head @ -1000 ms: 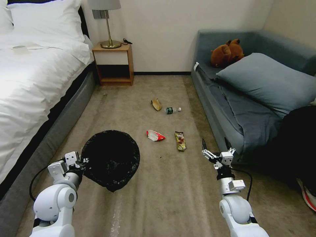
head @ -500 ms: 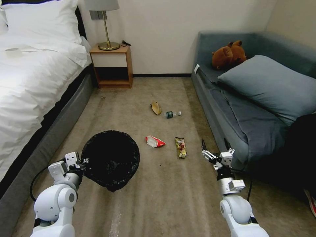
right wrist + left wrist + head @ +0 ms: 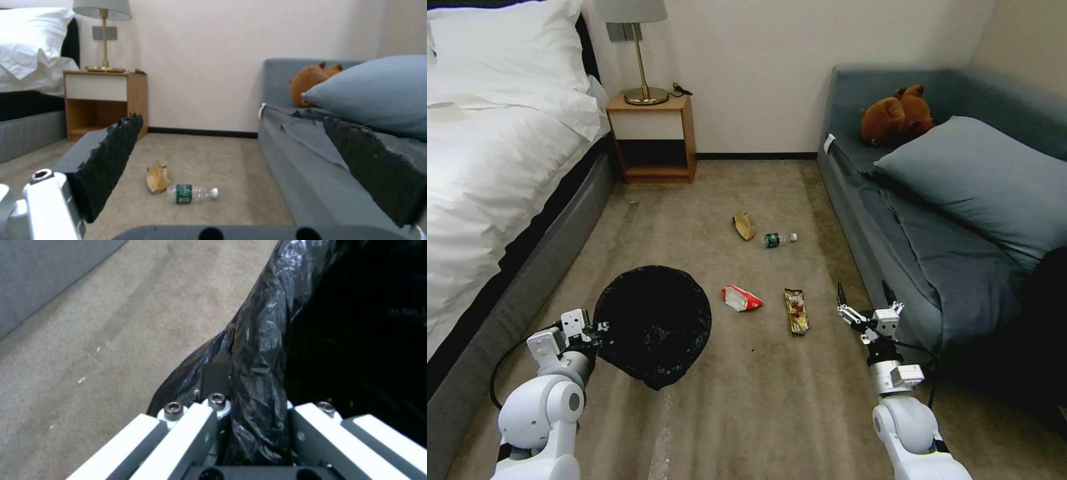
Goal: Pick up the trash bin, then pick up the garbage on the floor and place it into the trash bin.
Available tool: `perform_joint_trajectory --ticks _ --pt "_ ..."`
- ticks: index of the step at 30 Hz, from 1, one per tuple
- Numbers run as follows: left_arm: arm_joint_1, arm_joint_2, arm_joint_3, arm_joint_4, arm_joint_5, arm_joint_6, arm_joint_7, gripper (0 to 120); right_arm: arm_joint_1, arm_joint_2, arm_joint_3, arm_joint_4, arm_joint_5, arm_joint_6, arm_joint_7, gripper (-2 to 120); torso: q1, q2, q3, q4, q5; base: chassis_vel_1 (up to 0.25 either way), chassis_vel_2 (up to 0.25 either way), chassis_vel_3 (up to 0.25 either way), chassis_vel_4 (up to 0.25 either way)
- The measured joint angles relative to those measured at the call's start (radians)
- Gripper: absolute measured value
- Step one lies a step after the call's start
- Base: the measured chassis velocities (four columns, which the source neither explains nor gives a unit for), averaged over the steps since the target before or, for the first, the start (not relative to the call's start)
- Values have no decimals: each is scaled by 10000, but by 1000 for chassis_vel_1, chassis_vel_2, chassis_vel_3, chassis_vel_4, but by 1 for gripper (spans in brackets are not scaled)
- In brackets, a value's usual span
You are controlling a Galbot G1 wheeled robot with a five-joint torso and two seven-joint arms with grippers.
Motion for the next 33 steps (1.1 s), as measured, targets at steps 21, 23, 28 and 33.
perform_joint_trajectory --ticks 21,23,28,33 --pt "-25 -26 -89 -132 198 -19 79 1 -3 -86 -33 -77 121 94 -284 100 0 0 0 0 1 -99 97 90 -95" --pt "-28 -23 -100 -131 199 -26 80 1 -11 -89 -33 -78 122 94 -302 100 0 0 0 0 1 -93 93 98 -84" --pt "-32 -28 -118 -79 198 -62 80 1 12 -106 0 -217 127 115 -394 100 0 0 -1 1 0 -83 93 94 -89" --pt "26 -69 -121 -44 199 -125 87 1 14 -139 17 -238 220 126 -510 100 0 0 0 0 1 -97 111 101 -97"
